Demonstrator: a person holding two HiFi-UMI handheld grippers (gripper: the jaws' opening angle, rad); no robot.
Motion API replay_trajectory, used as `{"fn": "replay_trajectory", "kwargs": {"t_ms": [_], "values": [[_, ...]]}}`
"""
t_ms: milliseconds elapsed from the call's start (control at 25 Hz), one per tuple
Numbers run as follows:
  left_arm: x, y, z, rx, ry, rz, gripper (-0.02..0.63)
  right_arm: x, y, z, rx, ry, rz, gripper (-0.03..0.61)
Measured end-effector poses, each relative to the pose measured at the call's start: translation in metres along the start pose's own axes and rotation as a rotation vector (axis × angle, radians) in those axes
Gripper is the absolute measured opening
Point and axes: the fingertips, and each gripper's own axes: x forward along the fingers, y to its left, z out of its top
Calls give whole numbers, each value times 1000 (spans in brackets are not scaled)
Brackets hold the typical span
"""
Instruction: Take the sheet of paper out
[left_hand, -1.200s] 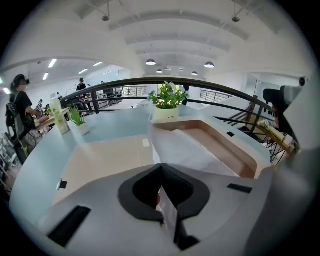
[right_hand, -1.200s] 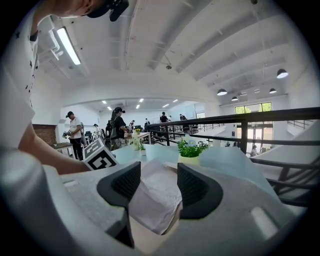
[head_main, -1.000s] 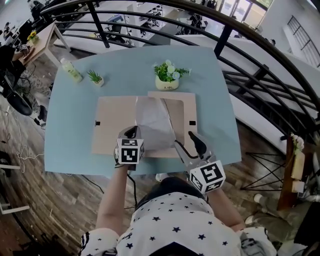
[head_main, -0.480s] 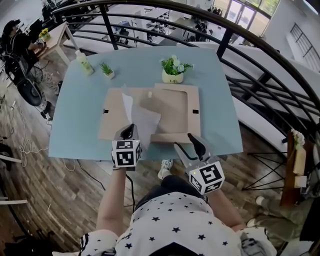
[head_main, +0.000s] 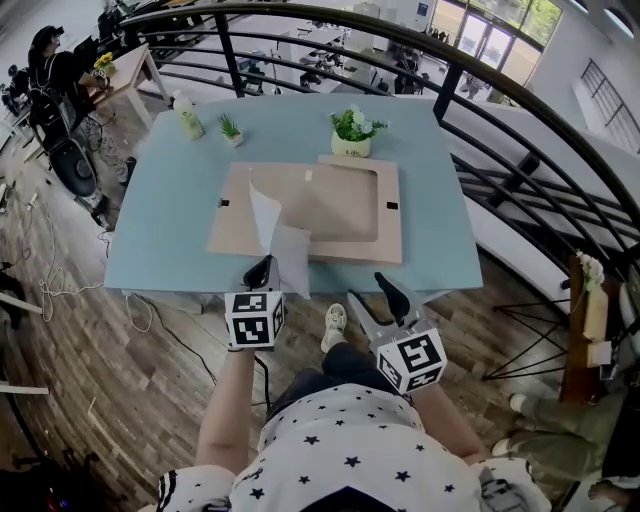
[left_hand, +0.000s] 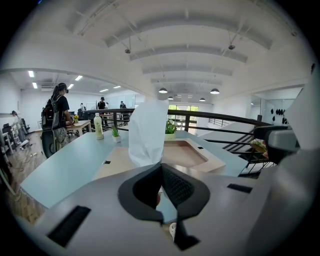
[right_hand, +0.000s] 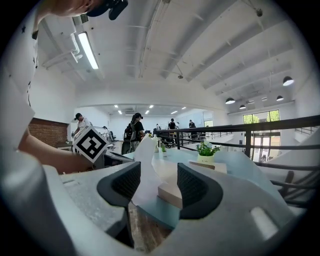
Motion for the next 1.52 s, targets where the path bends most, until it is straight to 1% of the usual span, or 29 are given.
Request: {"fn": "replay_trajectory", "kwargs": {"t_ms": [200,480,720,920,1000,1160,1320,1520], "values": [[-38,-11,-2,-22,-39,-6,2,-16,14,2,-10,-12,11,215],[-86,-32,-12,-52,-71,-27,2,-40,34,-1,-3,-27,21,215],[-119,-52,-20,-66,-91,-56,2,-56,46,-3,-4,-34,18,215],[-140,-67,-26,-79,-108,-88,2,-66,54,2,-34,-46,15,213],[-149,-72,-27,-87,-116,-99,2,-71,58,2,-39,-45,13,191],[-162,-83,-25,-106,-135,-130,2,-83,60,5,-43,-61,-12,86],[-167,-91,-23,-103,-151,-141,2,-92,58,6,-46,-79,-29,13],[-172,-89,-23,-104,-163,-144,2,-91,64,4,-53,-77,-24,6]]}}
